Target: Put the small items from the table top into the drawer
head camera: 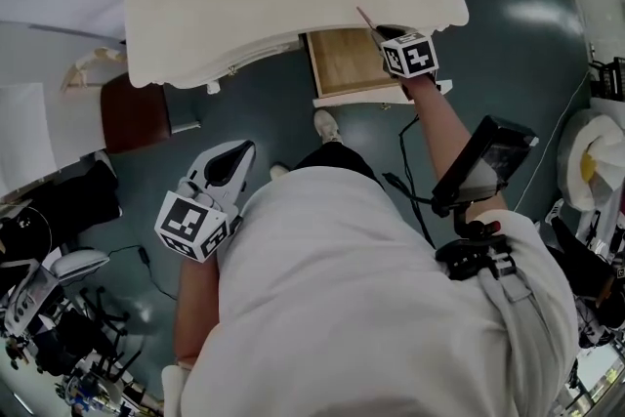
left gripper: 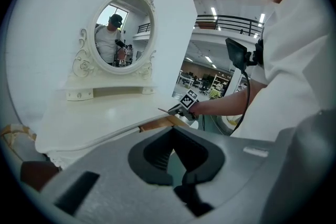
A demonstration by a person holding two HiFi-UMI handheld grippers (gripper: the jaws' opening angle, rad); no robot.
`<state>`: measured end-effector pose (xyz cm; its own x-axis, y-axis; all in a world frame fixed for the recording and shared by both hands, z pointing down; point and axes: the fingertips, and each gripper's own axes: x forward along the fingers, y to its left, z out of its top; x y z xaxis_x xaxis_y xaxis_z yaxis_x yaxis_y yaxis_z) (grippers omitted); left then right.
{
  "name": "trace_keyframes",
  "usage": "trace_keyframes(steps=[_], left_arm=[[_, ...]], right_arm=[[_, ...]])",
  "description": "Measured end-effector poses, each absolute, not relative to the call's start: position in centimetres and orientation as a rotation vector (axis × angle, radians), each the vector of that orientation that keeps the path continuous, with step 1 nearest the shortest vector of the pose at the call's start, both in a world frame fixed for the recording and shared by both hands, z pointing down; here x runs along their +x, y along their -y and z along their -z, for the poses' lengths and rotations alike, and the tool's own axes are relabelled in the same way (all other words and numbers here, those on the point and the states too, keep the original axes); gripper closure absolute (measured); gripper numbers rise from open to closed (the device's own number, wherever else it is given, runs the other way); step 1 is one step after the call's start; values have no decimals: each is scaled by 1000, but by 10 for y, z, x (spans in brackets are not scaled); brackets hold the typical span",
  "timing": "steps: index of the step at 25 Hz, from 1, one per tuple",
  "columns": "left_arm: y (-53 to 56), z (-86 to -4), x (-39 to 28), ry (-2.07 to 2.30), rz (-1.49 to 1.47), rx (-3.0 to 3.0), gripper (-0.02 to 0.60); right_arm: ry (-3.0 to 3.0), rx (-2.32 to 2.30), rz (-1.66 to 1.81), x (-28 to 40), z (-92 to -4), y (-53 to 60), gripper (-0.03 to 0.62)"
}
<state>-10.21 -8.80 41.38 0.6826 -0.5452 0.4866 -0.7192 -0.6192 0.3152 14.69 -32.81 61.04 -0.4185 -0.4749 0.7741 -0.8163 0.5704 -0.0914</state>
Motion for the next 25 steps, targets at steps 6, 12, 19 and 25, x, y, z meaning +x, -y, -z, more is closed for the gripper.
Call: trace_keyframes(steps=[6,12,19,25], left_arm=[[71,-417,-110,929,-486,2426,580],[67,-419,-115,918,-503,2427,580],[75,-415,-113,939,-502,2414,580],[89,-418,-105,996,-509,2378,580]], right_arm=[[2042,1044,-646,149,-625,288,549],[2005,1014,-677,149,-649,271,549],[1937,937,-642,147,-666,275,549],[1897,836,-606,146,-696,292,549]])
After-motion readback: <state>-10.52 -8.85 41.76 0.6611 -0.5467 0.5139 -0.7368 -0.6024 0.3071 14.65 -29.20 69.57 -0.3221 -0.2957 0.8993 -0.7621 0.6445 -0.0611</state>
